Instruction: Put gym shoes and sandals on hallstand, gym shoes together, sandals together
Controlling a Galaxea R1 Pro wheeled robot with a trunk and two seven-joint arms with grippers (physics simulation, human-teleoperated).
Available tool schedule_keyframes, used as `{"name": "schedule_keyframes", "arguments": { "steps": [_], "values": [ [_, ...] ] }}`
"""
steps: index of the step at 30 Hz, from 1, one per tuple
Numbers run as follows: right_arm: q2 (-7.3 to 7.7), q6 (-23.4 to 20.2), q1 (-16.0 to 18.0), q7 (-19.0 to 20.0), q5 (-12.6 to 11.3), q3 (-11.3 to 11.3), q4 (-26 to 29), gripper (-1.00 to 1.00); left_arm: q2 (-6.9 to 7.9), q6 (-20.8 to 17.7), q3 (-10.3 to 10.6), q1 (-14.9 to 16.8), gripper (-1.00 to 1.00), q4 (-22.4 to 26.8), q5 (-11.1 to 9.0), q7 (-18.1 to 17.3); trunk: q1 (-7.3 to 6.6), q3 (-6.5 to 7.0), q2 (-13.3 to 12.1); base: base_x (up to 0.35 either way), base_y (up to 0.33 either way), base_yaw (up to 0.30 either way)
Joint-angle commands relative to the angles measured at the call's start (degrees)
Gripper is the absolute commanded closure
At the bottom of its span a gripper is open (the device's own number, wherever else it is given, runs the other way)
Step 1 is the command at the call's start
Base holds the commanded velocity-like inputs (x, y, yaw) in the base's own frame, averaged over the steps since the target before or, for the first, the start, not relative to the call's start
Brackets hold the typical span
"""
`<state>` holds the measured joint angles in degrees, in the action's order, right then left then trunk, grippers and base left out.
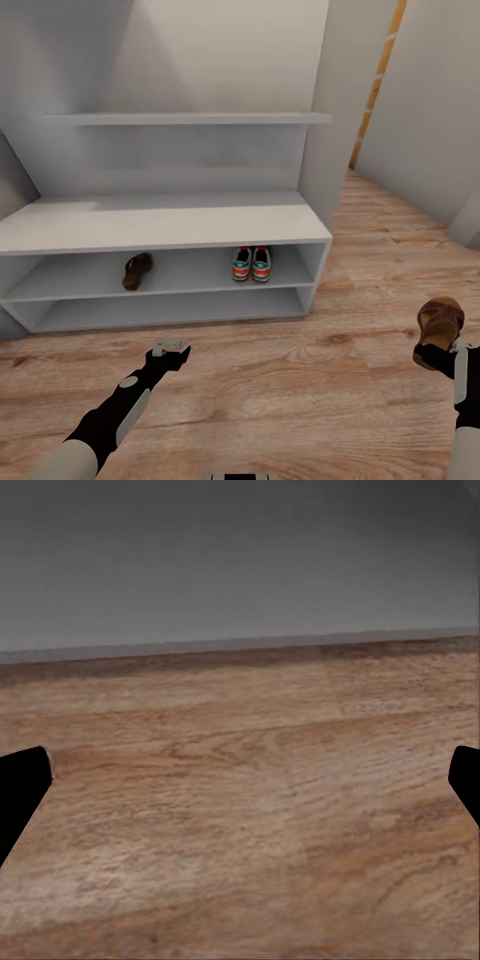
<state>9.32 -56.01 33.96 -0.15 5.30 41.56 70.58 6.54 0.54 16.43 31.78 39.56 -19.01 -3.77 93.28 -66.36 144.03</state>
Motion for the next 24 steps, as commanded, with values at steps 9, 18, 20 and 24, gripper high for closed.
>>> {"name": "schedule_keyframes", "arguments": {
  "steps": [9,18,20,24],
  "values": [
    [-0.01,-0.3,0.1,0.2,0.4,0.0,0.1,1.00,0.07,0.1,0.3,0.0,-1.00,0.0,-0.6,0.0,-0.03,-0.05,0.0,-0.178,0.277,0.000],
    [-0.01,-0.3,0.1,0.2,0.4,0.0,0.1,1.00,0.05,0.0,0.3,0.0,-1.00,0.0,-0.6,0.0,-0.03,-0.05,0.0,-0.159,0.282,0.000],
    [-0.01,-0.3,0.1,0.2,0.4,0.0,0.1,1.00,0.07,0.0,0.3,0.0,-1.00,0.0,-0.6,0.0,-0.03,-0.05,0.0,-0.161,0.282,0.000],
    [-0.01,-0.3,0.1,0.2,0.4,0.0,0.1,1.00,0.06,0.0,0.3,0.0,-1.00,0.0,-0.6,0.0,-0.03,-0.05,0.0,-0.164,0.282,0.000]
  ]
}}
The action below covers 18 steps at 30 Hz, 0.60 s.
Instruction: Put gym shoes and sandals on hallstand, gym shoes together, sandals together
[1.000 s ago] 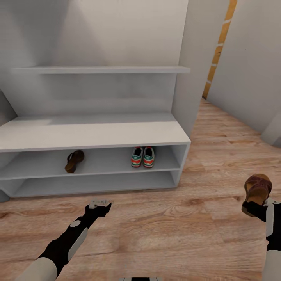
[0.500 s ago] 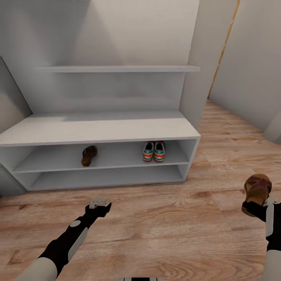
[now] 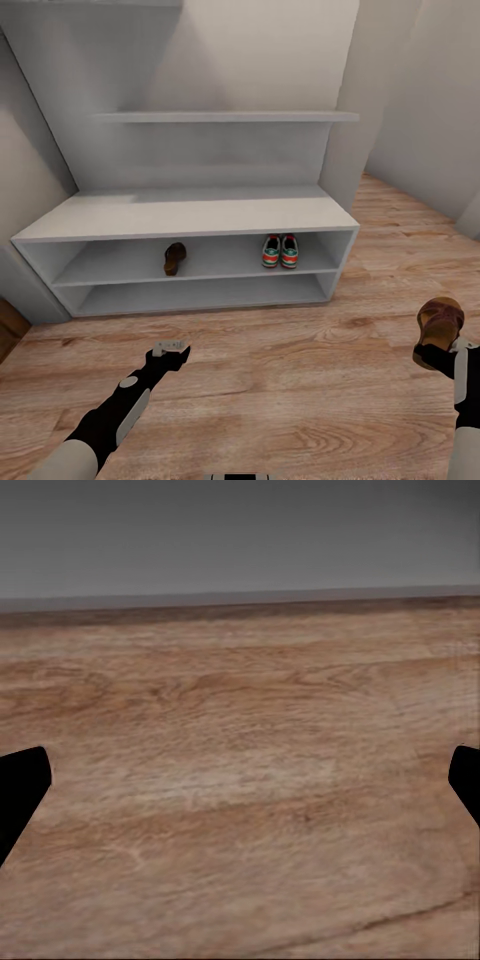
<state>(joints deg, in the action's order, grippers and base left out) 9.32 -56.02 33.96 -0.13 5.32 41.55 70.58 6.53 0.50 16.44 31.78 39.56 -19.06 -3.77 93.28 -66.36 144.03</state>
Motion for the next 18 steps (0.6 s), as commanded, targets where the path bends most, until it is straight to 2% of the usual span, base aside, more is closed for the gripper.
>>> {"name": "schedule_keyframes", "arguments": {
  "steps": [1,11,18],
  "values": [
    [-0.01,-0.3,0.1,0.1,0.4,0.0,0.1,1.00,0.08,0.0,0.3,0.0,-1.00,0.0,-0.6,0.0,-0.03,-0.05,0.0,-0.165,0.282,0.000],
    [-0.01,-0.3,0.1,0.1,0.4,0.0,0.1,1.00,0.08,0.0,0.3,0.0,-1.00,0.0,-0.6,0.0,-0.03,-0.05,0.0,-0.155,0.284,0.000],
    [-0.01,-0.3,0.1,0.1,0.4,0.0,0.1,1.00,0.06,0.0,0.3,0.0,-1.00,0.0,-0.6,0.0,-0.03,-0.05,0.0,-0.033,0.303,0.000]
  ]
}}
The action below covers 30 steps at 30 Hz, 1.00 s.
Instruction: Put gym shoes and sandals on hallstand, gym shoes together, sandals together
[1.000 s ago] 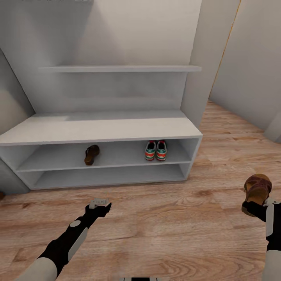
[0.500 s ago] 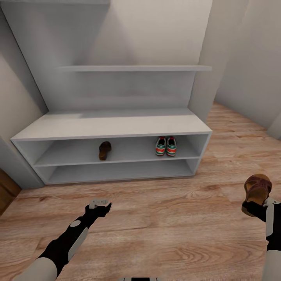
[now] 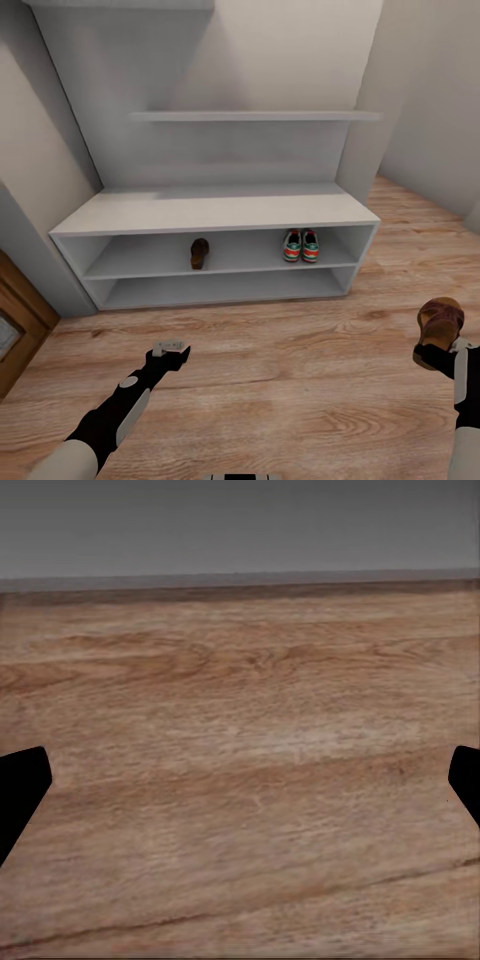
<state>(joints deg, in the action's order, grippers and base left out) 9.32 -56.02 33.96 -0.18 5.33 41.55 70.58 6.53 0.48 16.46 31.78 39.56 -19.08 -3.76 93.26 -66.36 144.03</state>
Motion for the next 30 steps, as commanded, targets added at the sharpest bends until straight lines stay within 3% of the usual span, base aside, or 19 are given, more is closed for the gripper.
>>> {"name": "schedule_keyframes", "arguments": {
  "steps": [1,19,30],
  "values": [
    [-0.01,-0.3,0.1,0.2,0.4,0.0,0.1,1.00,0.07,0.0,0.3,0.0,-1.00,0.0,-0.6,0.0,-0.01,-0.05,0.0,-0.005,0.309,0.000],
    [-0.01,-0.3,0.1,0.1,0.4,0.0,0.1,1.00,-0.01,0.1,0.3,0.0,-1.00,0.0,-0.6,0.0,-0.01,-0.05,0.0,-0.002,0.314,0.000],
    [-0.01,-0.3,0.1,0.1,0.4,0.0,0.1,1.00,0.01,0.0,0.3,0.0,-1.00,0.0,-0.6,0.0,-0.01,-0.05,0.0,-0.124,0.302,0.000]
  ]
}}
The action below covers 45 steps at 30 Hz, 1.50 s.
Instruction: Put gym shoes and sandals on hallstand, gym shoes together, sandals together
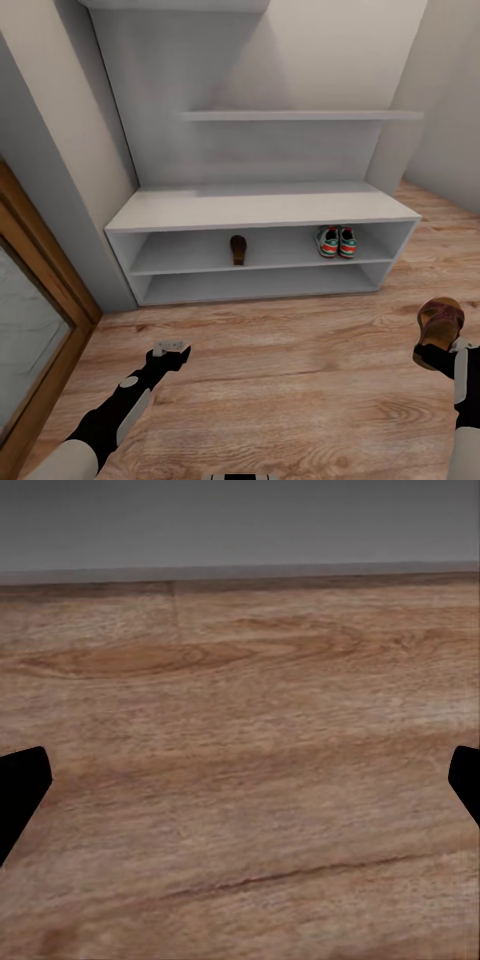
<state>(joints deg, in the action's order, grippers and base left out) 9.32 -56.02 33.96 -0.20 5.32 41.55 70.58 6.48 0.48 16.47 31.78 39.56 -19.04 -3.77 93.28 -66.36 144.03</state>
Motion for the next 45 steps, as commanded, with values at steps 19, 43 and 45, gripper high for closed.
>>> {"name": "schedule_keyframes", "arguments": {
  "steps": [19,43,45],
  "values": [
    [-0.01,-0.3,0.1,0.1,0.5,-0.1,0.1,1.00,0.41,-1.4,-0.9,0.1,-1.00,17.4,-0.5,-6.2,-0.03,-0.05,0.0,-0.040,0.059,0.103],
    [-0.09,-0.3,0.1,0.2,0.5,-1.0,-0.2,1.00,0.20,-8.6,-1.2,0.0,-1.00,21.7,-0.3,-6.8,-0.03,-0.05,0.0,-0.050,0.050,0.199],
    [-0.09,-0.3,0.1,0.3,0.5,-1.0,-0.4,1.00,0.20,-8.6,-1.2,0.0,-1.00,21.7,-0.3,-6.8,-0.03,-0.05,0.0,-0.001,0.002,0.005]
  ]
}}
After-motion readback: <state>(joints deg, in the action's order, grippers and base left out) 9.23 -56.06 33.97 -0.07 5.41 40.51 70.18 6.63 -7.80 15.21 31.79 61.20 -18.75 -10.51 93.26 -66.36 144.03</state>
